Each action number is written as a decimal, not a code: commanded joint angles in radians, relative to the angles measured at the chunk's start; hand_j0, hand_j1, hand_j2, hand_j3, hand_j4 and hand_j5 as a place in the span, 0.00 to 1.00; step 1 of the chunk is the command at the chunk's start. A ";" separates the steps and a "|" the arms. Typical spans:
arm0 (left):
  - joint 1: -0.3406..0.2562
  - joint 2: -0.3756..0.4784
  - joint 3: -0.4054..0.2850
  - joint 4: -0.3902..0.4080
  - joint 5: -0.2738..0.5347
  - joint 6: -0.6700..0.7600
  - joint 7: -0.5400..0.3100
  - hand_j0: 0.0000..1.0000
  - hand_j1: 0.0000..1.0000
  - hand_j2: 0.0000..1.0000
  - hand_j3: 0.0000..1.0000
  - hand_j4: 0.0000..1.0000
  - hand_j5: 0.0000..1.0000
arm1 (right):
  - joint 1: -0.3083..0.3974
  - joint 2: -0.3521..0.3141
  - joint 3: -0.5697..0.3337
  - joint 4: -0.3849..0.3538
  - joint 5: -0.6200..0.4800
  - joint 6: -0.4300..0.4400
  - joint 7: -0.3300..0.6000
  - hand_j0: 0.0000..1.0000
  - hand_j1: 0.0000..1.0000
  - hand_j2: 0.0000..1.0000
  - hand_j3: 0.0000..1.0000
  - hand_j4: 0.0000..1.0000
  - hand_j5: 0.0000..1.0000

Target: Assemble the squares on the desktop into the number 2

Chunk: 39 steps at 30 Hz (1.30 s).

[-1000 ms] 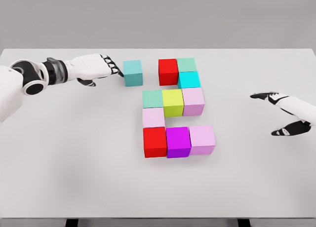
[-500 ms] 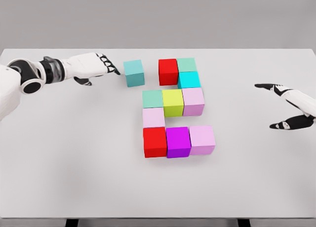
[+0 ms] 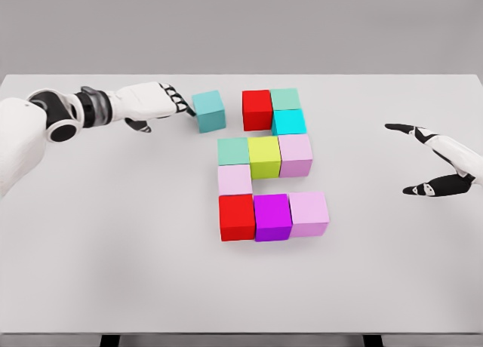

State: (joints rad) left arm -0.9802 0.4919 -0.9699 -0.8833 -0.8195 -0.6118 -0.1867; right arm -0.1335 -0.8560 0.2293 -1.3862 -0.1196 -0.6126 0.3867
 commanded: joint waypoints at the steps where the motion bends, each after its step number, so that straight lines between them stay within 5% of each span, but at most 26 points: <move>1: 0.000 -0.007 0.002 0.000 0.005 0.001 -0.002 0.90 0.90 0.90 0.90 0.90 0.90 | 0.000 -0.001 -0.001 -0.001 -0.009 0.002 0.000 1.00 1.00 1.00 1.00 1.00 1.00; 39: -0.061 -0.119 0.010 0.181 -0.001 0.001 -0.017 0.93 0.93 0.93 0.93 0.93 0.93 | 0.003 -0.003 -0.007 0.013 -0.008 0.002 0.000 1.00 1.00 1.00 1.00 1.00 1.00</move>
State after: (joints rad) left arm -1.0416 0.3765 -0.9640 -0.7068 -0.8253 -0.6120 -0.2045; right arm -0.1304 -0.8576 0.2244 -1.3736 -0.1195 -0.6126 0.3869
